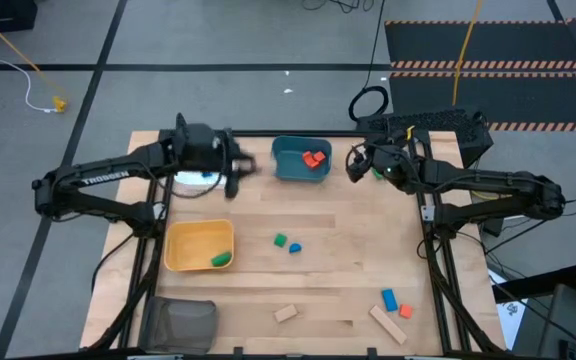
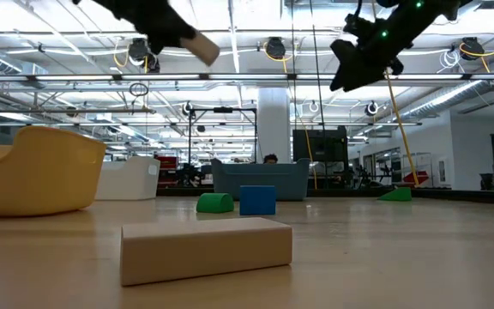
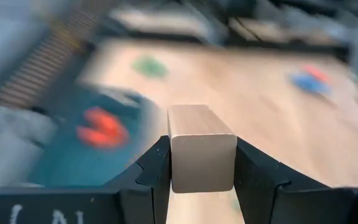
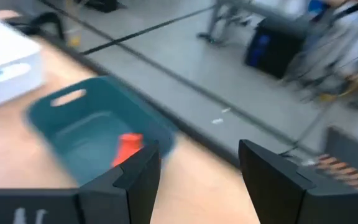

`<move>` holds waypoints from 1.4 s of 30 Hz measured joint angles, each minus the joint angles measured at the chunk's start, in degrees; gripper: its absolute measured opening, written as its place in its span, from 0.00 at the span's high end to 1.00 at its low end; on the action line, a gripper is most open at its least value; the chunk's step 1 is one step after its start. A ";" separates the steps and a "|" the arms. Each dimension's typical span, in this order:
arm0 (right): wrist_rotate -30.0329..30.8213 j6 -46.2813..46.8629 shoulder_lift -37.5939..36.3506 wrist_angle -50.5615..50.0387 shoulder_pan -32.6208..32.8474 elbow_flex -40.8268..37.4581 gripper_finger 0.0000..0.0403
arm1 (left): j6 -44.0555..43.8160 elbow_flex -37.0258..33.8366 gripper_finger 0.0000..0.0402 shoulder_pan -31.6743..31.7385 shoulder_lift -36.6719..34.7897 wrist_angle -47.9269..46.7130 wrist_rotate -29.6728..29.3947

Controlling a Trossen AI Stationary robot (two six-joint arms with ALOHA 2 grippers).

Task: Sort & place blocks by color
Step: Put the top left brown wooden block into the black bin, then put the top blue wooden block into the white bin

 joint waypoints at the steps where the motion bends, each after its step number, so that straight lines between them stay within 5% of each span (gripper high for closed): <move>1: -1.62 1.10 0.00 0.36 0.45 -0.36 0.49 | -0.66 -0.09 0.67 -2.08 -0.07 -3.28 2.36; 7: -10.10 9.44 0.02 13.71 5.10 -7.26 0.49 | -5.55 -2.56 0.67 -19.18 -1.13 -9.50 4.00; 16: -13.82 27.69 0.86 31.16 17.11 -17.68 0.49 | -26.41 -2.36 0.67 -40.32 -4.99 -9.87 5.02; 25: -2.49 33.83 5.21 38.49 32.44 -20.33 0.49 | -52.93 -2.38 0.60 -60.77 -2.42 -15.33 -12.01; 30: -1.88 34.91 6.61 38.56 35.48 -20.33 0.49 | -65.61 -2.38 0.58 -65.39 1.26 -20.72 -15.84; 42: -0.48 34.74 7.58 38.73 36.89 -20.33 0.49 | -71.46 -2.42 0.96 -67.66 8.98 -23.14 -10.61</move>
